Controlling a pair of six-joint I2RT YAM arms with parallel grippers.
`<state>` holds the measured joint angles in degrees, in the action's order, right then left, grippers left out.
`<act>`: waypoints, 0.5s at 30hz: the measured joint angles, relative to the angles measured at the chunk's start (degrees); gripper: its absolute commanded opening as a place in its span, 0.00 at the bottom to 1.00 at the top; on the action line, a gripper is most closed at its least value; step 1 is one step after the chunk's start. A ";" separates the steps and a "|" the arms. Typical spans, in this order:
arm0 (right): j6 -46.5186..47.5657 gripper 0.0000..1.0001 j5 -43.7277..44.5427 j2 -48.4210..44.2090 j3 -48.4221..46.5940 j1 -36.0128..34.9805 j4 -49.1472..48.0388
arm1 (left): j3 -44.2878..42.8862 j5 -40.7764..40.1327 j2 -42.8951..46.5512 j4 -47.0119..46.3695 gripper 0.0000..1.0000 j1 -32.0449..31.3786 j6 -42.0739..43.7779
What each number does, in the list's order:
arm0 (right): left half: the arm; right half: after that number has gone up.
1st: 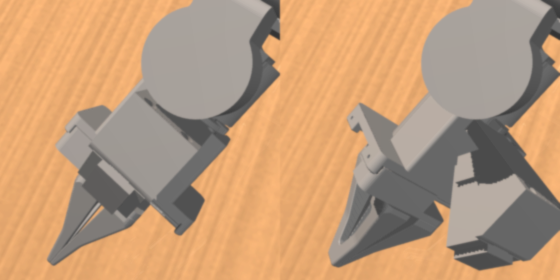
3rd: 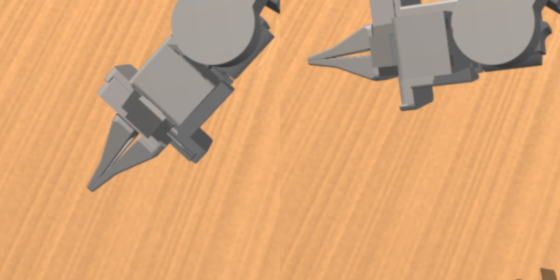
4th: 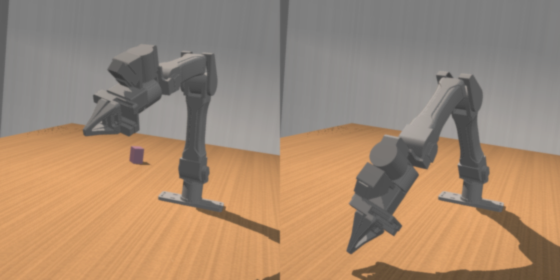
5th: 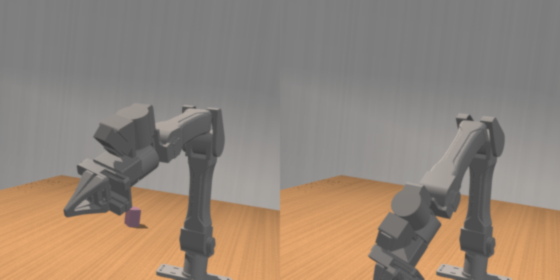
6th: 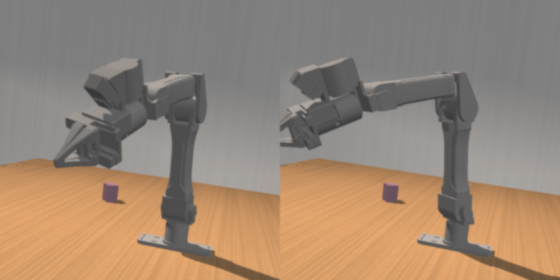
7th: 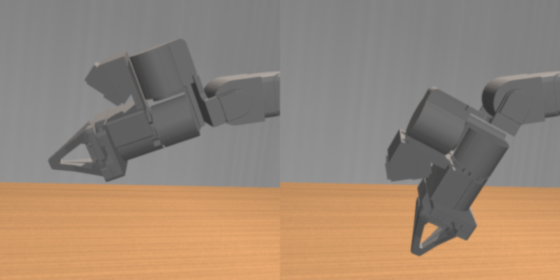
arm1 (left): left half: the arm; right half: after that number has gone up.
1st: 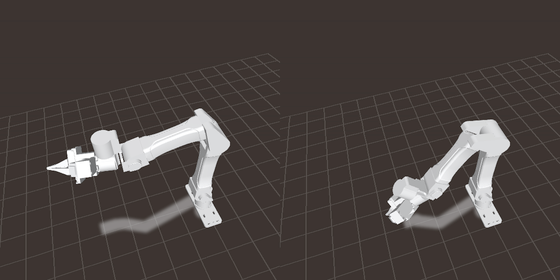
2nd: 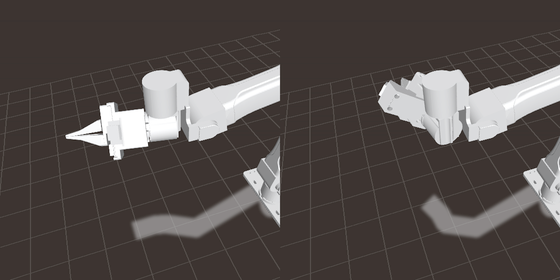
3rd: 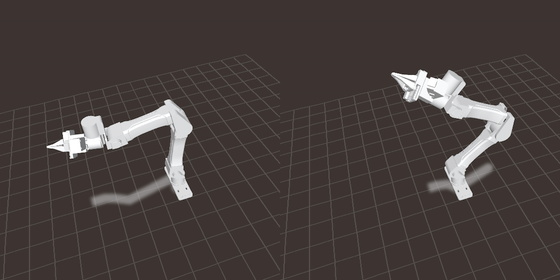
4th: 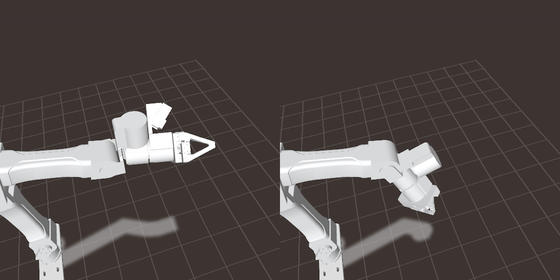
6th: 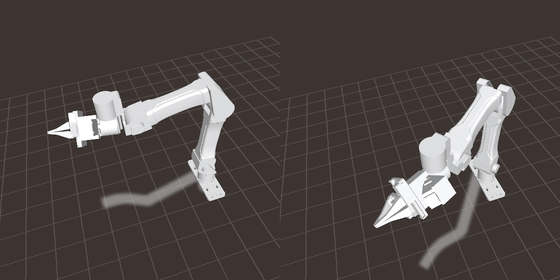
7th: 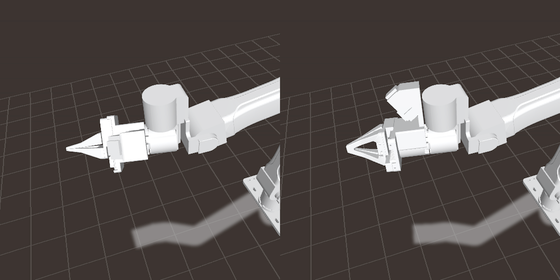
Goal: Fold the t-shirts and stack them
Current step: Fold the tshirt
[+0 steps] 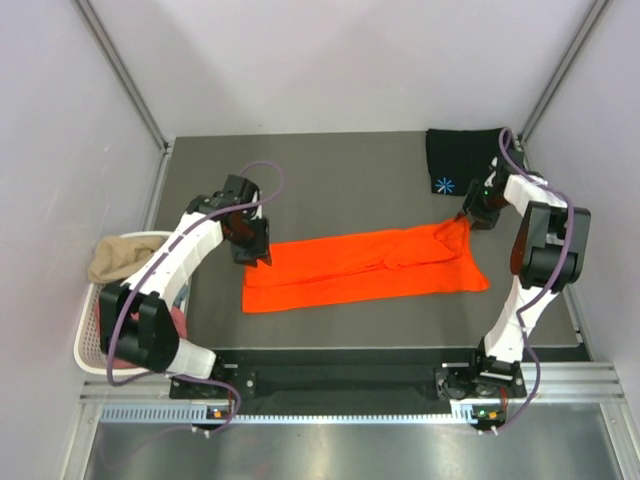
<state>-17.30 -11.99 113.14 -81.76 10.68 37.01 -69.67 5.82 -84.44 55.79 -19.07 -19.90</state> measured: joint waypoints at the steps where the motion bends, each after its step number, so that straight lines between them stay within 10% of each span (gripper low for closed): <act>1: 0.22 0.50 -0.22 0.20 0.00 -0.11 -0.17 | 1.27 0.52 1.51 -0.02 0.44 1.20 -0.87; 15: -1.07 0.01 -2.19 3.74 -2.27 -3.48 -3.91 | 5.70 1.73 11.08 -3.54 0.42 3.17 -10.56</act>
<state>-18.37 -14.17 116.88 -84.03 7.20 33.10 -63.96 7.55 -73.36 52.25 -15.90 -30.46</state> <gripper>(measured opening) 0.044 0.422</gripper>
